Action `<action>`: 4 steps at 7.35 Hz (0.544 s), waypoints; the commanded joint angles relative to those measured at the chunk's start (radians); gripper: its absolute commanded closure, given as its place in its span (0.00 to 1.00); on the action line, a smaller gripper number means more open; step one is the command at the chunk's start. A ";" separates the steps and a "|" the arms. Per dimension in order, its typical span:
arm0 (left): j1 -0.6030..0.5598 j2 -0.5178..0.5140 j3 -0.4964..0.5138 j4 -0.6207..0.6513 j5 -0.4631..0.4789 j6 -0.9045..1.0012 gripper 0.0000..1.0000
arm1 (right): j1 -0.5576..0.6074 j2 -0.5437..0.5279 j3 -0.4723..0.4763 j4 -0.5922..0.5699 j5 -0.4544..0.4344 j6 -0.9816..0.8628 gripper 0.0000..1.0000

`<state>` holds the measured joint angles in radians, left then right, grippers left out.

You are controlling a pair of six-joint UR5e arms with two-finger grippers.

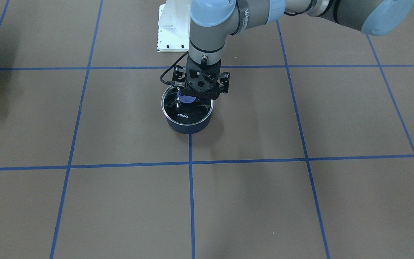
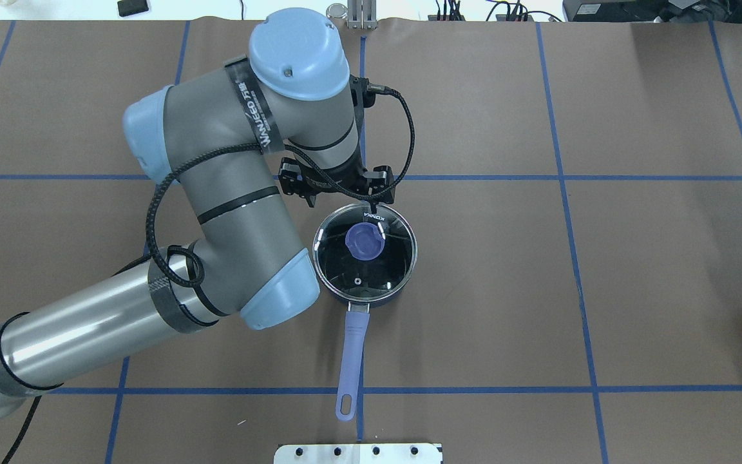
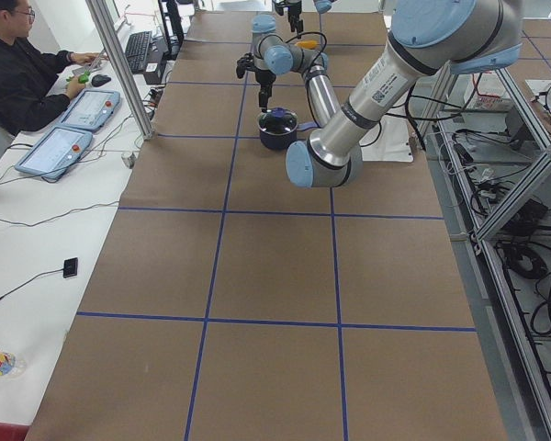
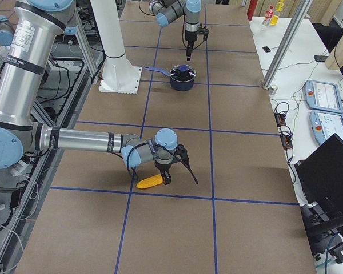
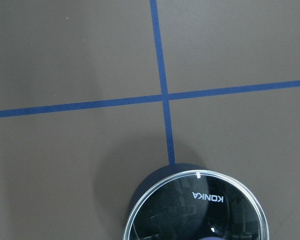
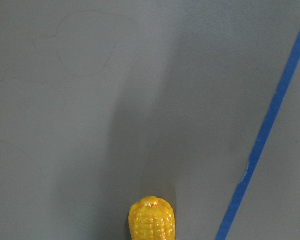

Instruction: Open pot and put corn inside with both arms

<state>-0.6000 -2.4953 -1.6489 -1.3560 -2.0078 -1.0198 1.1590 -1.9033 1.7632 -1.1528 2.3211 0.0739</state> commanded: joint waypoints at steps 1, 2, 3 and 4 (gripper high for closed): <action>0.042 -0.008 0.020 -0.008 0.007 -0.029 0.01 | -0.031 0.000 -0.001 0.001 -0.015 0.000 0.06; 0.043 -0.013 0.032 -0.021 0.006 -0.029 0.01 | -0.041 0.000 -0.001 0.001 -0.028 0.001 0.06; 0.043 -0.017 0.047 -0.028 0.006 -0.031 0.01 | -0.044 0.000 -0.002 0.001 -0.031 0.001 0.06; 0.045 -0.014 0.053 -0.047 0.006 -0.034 0.01 | -0.057 0.000 -0.005 -0.001 -0.046 0.007 0.06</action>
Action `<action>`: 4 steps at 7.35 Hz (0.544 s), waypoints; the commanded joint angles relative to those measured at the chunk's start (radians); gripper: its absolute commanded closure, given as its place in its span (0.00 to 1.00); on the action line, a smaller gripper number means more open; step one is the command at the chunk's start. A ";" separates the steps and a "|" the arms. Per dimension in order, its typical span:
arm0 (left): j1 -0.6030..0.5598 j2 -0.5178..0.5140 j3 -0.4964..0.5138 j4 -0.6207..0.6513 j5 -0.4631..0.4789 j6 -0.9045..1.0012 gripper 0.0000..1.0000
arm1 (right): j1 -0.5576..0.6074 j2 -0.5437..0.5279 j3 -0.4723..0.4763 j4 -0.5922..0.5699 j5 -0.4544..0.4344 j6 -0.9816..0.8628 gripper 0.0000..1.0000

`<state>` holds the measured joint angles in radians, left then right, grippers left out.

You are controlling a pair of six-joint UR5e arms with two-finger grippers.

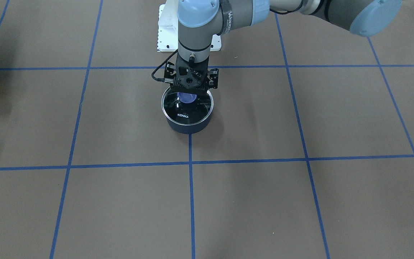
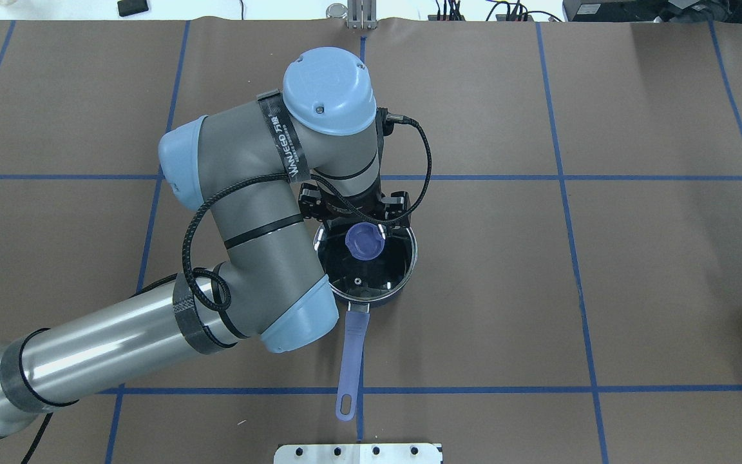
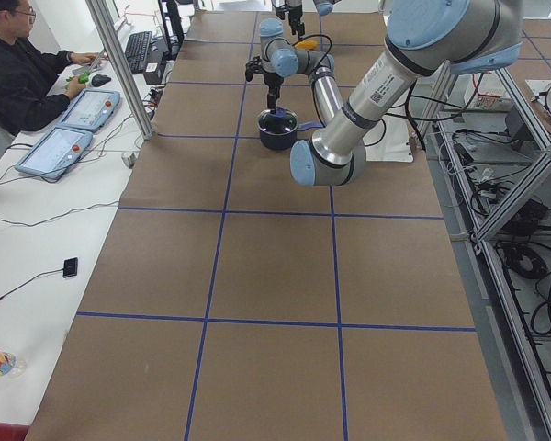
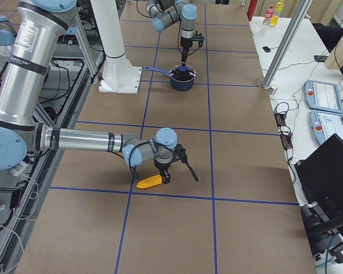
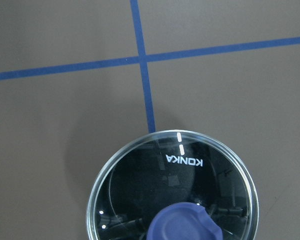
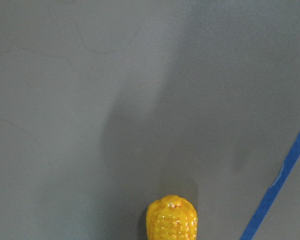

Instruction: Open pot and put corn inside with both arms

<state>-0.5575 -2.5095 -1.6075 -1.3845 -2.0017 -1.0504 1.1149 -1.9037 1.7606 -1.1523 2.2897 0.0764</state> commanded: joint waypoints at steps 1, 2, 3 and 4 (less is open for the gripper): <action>0.005 0.000 0.027 -0.033 0.000 -0.006 0.01 | -0.027 0.000 -0.018 -0.001 -0.019 0.005 0.06; 0.011 0.000 0.027 -0.033 -0.002 -0.007 0.01 | -0.044 -0.002 -0.030 -0.001 -0.021 0.000 0.07; 0.011 0.000 0.026 -0.033 -0.003 -0.007 0.01 | -0.070 -0.003 -0.036 -0.001 -0.025 0.000 0.09; 0.011 0.001 0.026 -0.033 -0.005 -0.007 0.01 | -0.088 -0.003 -0.041 -0.001 -0.026 -0.001 0.10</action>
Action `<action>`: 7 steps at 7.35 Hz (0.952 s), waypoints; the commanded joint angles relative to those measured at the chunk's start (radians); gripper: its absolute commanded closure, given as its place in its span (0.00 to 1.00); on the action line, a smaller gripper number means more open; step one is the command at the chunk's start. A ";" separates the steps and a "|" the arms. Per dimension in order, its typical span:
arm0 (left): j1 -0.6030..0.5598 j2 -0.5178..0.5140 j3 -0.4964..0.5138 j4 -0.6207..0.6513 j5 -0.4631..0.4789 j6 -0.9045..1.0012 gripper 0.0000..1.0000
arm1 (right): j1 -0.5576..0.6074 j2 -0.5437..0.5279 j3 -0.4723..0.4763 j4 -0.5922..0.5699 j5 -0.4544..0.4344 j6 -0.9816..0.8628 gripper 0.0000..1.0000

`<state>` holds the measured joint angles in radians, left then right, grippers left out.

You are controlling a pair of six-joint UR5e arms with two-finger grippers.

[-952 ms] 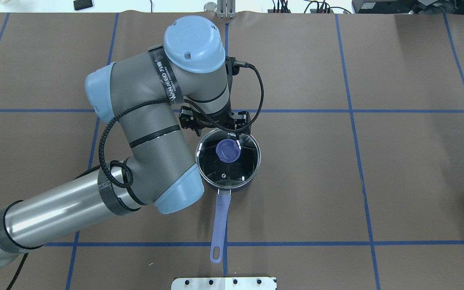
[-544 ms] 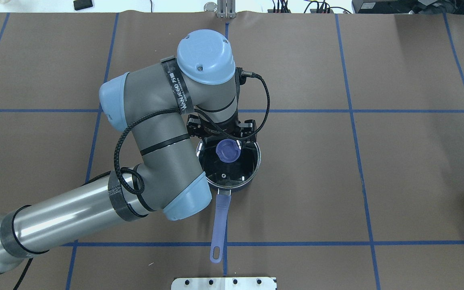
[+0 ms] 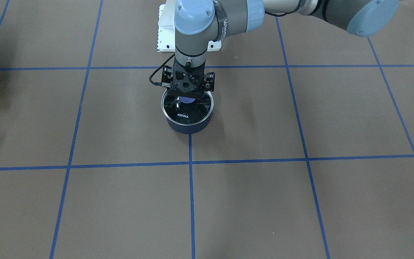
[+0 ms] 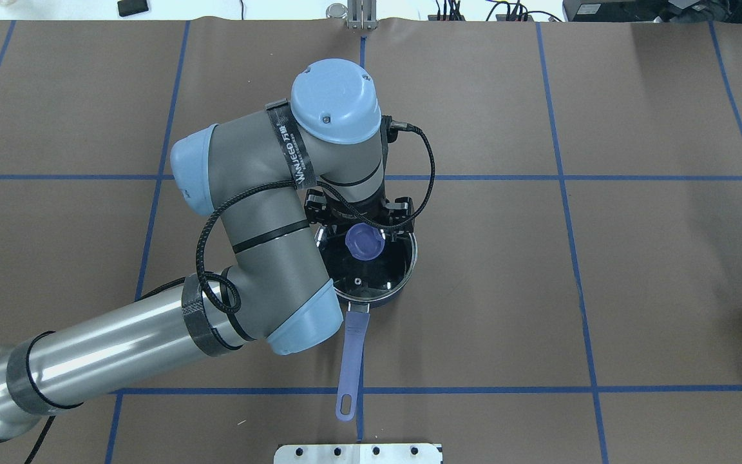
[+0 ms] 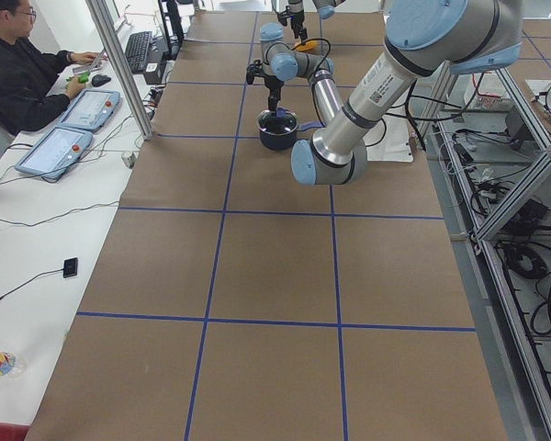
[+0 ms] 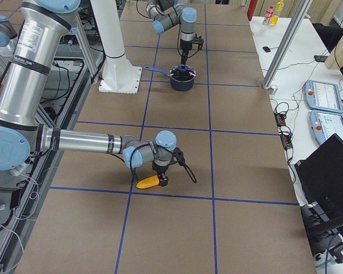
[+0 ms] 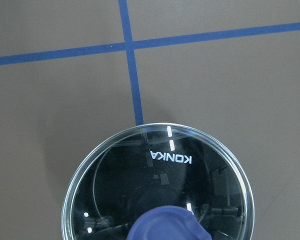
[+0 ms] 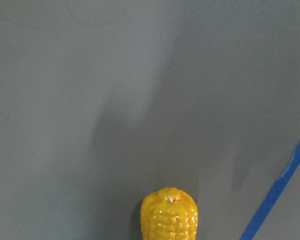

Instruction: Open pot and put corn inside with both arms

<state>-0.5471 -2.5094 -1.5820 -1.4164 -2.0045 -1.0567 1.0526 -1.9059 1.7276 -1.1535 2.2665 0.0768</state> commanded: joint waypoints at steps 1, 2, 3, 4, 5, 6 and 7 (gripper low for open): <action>-0.001 0.003 0.000 -0.001 -0.002 0.000 0.01 | -0.032 -0.005 -0.016 0.001 -0.004 -0.003 0.11; 0.001 0.003 -0.001 -0.001 -0.003 0.000 0.01 | -0.040 -0.015 -0.016 0.000 -0.037 -0.024 0.12; 0.001 0.004 -0.001 0.001 -0.003 0.000 0.01 | -0.045 -0.022 -0.022 0.001 -0.048 -0.043 0.13; -0.001 0.004 -0.003 0.001 -0.005 0.000 0.01 | -0.045 -0.027 -0.022 0.001 -0.048 -0.046 0.19; 0.001 0.004 -0.004 0.001 -0.005 0.000 0.01 | -0.046 -0.030 -0.022 0.000 -0.048 -0.046 0.31; -0.001 0.004 -0.004 0.001 -0.005 0.000 0.01 | -0.049 -0.030 -0.022 0.001 -0.048 -0.045 0.36; -0.001 0.004 -0.006 0.001 -0.005 0.000 0.01 | -0.052 -0.028 -0.022 0.001 -0.050 -0.045 0.44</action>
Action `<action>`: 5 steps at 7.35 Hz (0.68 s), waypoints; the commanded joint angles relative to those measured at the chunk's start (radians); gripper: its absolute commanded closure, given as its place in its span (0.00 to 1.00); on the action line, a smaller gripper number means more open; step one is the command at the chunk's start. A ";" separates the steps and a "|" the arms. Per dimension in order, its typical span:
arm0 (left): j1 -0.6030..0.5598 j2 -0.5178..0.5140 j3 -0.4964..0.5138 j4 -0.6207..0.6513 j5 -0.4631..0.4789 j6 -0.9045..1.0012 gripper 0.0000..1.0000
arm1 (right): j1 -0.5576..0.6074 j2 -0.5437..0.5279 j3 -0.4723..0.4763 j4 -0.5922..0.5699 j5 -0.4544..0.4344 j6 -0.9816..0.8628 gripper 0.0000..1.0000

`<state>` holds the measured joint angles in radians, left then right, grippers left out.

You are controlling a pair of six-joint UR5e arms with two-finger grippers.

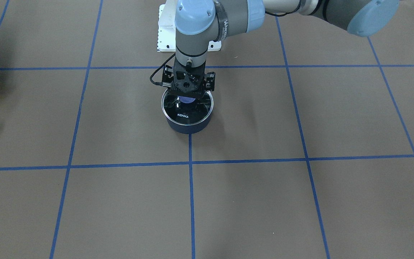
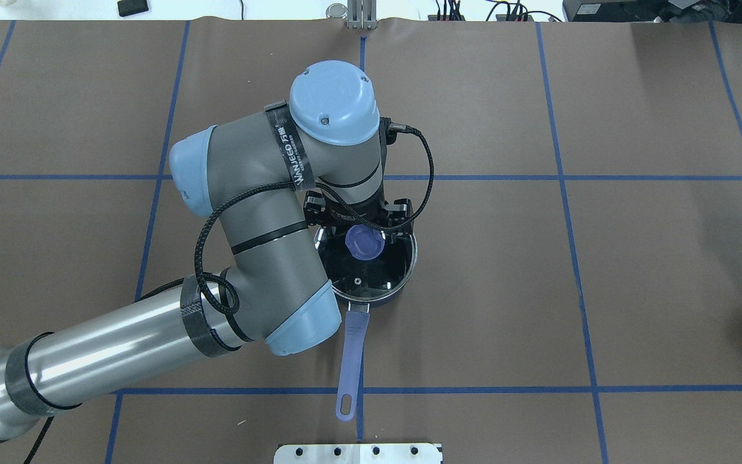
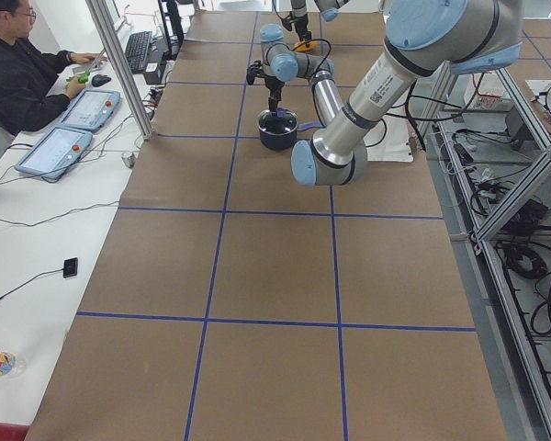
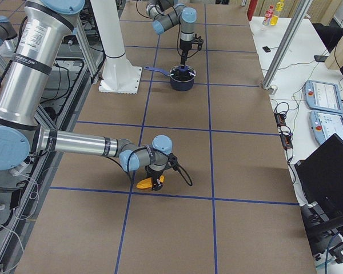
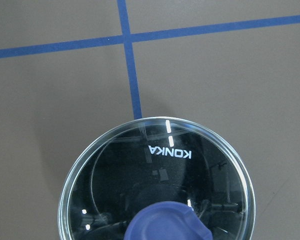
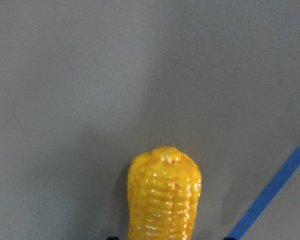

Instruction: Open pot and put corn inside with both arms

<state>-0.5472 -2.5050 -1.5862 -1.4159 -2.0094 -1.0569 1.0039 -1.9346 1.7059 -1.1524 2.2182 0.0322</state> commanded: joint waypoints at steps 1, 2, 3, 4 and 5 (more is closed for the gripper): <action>0.000 0.002 -0.001 0.000 0.000 0.000 0.01 | -0.005 0.000 0.000 -0.001 -0.002 0.000 0.45; 0.000 0.003 -0.001 0.000 0.000 0.000 0.01 | -0.010 0.003 0.000 -0.001 -0.003 0.000 0.47; 0.000 0.005 -0.001 0.000 0.000 0.002 0.01 | -0.011 0.009 0.001 -0.001 -0.003 0.001 0.53; 0.000 0.005 0.000 0.000 0.000 0.002 0.01 | -0.011 0.009 0.009 -0.001 -0.003 0.002 0.62; 0.000 0.005 0.002 0.000 0.000 0.002 0.01 | -0.011 0.013 0.011 -0.001 -0.003 0.002 0.62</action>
<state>-0.5476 -2.5009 -1.5863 -1.4158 -2.0095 -1.0556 0.9932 -1.9254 1.7125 -1.1536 2.2151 0.0335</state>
